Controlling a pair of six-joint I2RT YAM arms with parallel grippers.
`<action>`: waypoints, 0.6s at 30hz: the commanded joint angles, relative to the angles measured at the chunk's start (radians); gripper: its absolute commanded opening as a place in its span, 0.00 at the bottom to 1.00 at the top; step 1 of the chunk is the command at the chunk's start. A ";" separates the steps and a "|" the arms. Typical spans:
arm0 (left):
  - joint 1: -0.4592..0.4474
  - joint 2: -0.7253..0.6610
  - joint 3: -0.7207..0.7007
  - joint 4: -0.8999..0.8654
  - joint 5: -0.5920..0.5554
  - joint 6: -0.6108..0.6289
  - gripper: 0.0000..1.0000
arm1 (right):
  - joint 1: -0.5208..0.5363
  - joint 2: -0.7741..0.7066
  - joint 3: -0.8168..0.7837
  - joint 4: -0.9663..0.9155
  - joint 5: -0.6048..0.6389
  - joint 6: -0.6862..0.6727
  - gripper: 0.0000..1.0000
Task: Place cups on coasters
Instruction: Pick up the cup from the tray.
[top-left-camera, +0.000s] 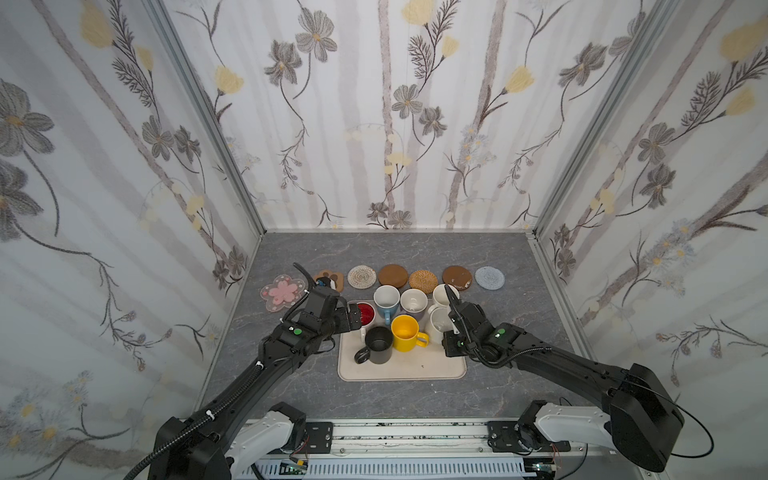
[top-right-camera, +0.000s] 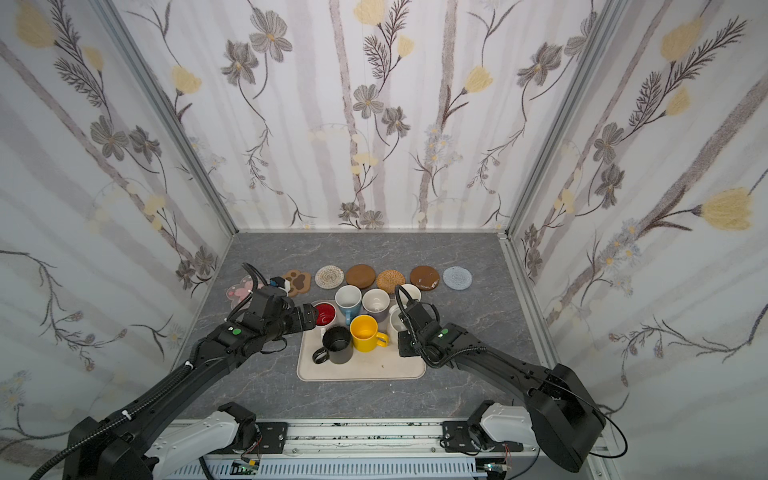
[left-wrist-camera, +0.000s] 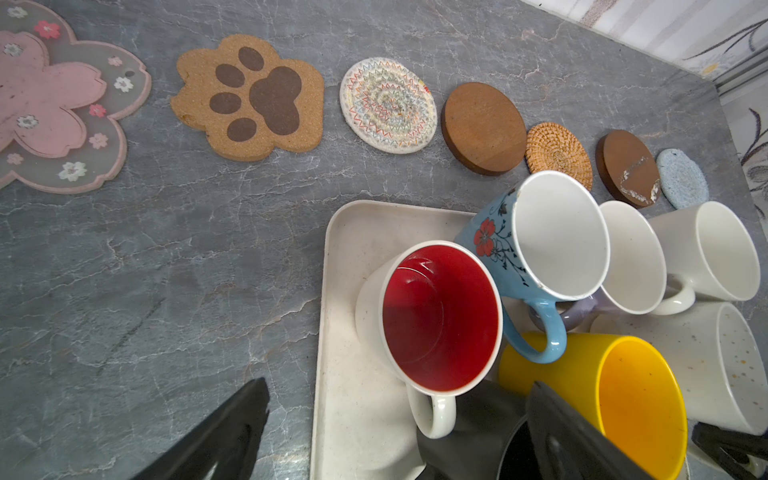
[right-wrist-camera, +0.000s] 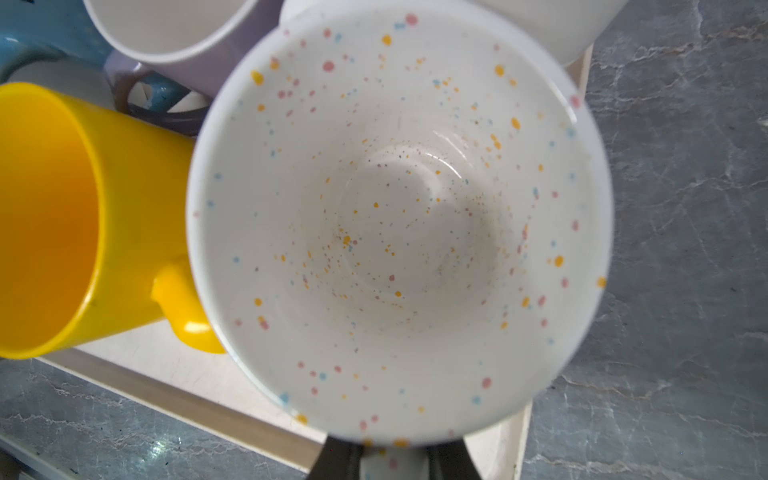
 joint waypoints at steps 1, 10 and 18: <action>0.001 -0.006 0.004 0.003 -0.002 0.005 1.00 | 0.004 -0.025 0.012 0.010 0.006 0.000 0.10; 0.001 -0.009 0.002 0.003 -0.007 0.002 1.00 | 0.004 -0.100 0.020 -0.033 0.016 0.007 0.06; -0.002 -0.009 0.008 0.003 -0.002 0.001 1.00 | 0.003 -0.186 0.032 -0.097 0.036 0.014 0.06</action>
